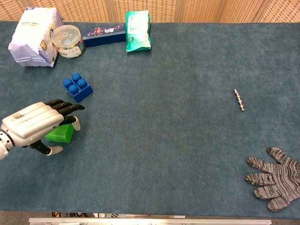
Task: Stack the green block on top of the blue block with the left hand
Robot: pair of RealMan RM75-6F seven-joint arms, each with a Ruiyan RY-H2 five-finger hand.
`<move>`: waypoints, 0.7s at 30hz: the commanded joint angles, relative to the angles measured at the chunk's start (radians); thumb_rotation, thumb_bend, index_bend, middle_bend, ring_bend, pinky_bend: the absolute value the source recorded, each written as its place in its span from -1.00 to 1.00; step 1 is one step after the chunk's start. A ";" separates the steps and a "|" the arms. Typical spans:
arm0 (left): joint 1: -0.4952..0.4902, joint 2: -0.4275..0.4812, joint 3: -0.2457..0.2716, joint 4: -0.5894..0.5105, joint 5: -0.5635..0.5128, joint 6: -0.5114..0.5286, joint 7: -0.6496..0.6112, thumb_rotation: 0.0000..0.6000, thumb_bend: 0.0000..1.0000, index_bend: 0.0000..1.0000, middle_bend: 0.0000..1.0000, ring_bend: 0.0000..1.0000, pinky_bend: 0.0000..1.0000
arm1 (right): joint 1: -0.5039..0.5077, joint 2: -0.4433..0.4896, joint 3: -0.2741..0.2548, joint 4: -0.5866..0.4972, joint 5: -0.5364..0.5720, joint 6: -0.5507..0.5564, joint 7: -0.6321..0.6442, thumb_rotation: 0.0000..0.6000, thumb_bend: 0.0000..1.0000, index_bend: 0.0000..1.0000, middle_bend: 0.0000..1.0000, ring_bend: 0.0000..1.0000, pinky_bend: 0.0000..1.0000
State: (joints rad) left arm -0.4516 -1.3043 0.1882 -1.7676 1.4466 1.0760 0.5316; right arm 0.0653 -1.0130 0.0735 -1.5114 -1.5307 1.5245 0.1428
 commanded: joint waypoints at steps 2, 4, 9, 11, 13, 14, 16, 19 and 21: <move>0.003 0.005 0.004 -0.004 -0.004 -0.012 0.016 1.00 -0.56 -0.35 -0.82 -0.81 -0.80 | 0.000 0.000 0.000 -0.001 0.000 0.000 -0.001 1.00 -0.57 -0.24 -0.25 -0.47 -0.22; 0.004 0.008 0.004 -0.007 -0.014 -0.021 0.031 1.00 -0.56 -0.34 -0.82 -0.81 -0.81 | 0.000 0.001 0.000 -0.002 0.000 0.000 -0.001 1.00 -0.57 -0.24 -0.25 -0.47 -0.22; 0.007 0.025 -0.001 -0.019 -0.048 -0.031 0.076 1.00 -0.56 -0.26 -0.82 -0.82 -0.81 | -0.002 0.003 0.000 -0.003 0.000 0.002 0.000 1.00 -0.57 -0.24 -0.25 -0.47 -0.22; 0.009 0.036 -0.001 -0.029 -0.068 -0.034 0.101 1.00 -0.56 -0.22 -0.82 -0.82 -0.81 | -0.002 0.002 0.000 -0.002 0.000 0.002 0.001 1.00 -0.57 -0.24 -0.25 -0.47 -0.22; 0.011 0.046 -0.001 -0.038 -0.086 -0.034 0.125 1.00 -0.56 -0.18 -0.82 -0.83 -0.82 | -0.002 0.002 0.000 -0.001 0.000 0.001 0.002 1.00 -0.57 -0.24 -0.25 -0.47 -0.22; 0.013 0.052 -0.002 -0.043 -0.097 -0.034 0.139 1.00 -0.56 -0.16 -0.82 -0.84 -0.82 | -0.001 0.001 0.000 -0.001 0.000 0.001 0.002 1.00 -0.57 -0.24 -0.25 -0.47 -0.22; 0.015 0.061 -0.002 -0.050 -0.116 -0.033 0.161 1.00 -0.56 -0.13 -0.82 -0.86 -0.83 | -0.001 0.000 0.000 0.000 0.000 0.000 0.003 1.00 -0.57 -0.24 -0.25 -0.47 -0.22; 0.016 0.069 -0.004 -0.057 -0.133 -0.033 0.180 1.00 -0.56 -0.10 -0.82 -0.89 -0.83 | 0.000 0.000 0.000 -0.001 -0.001 -0.001 0.002 1.00 -0.57 -0.24 -0.25 -0.47 -0.22; 0.017 0.074 -0.008 -0.060 -0.149 -0.030 0.193 1.00 -0.56 -0.09 -0.82 -0.89 -0.83 | 0.001 -0.001 0.000 -0.001 -0.002 -0.002 0.001 1.00 -0.57 -0.24 -0.25 -0.47 -0.22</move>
State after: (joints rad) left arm -0.4359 -1.2339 0.1833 -1.8251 1.3056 1.0444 0.7186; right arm 0.0666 -1.0136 0.0738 -1.5120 -1.5328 1.5226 0.1440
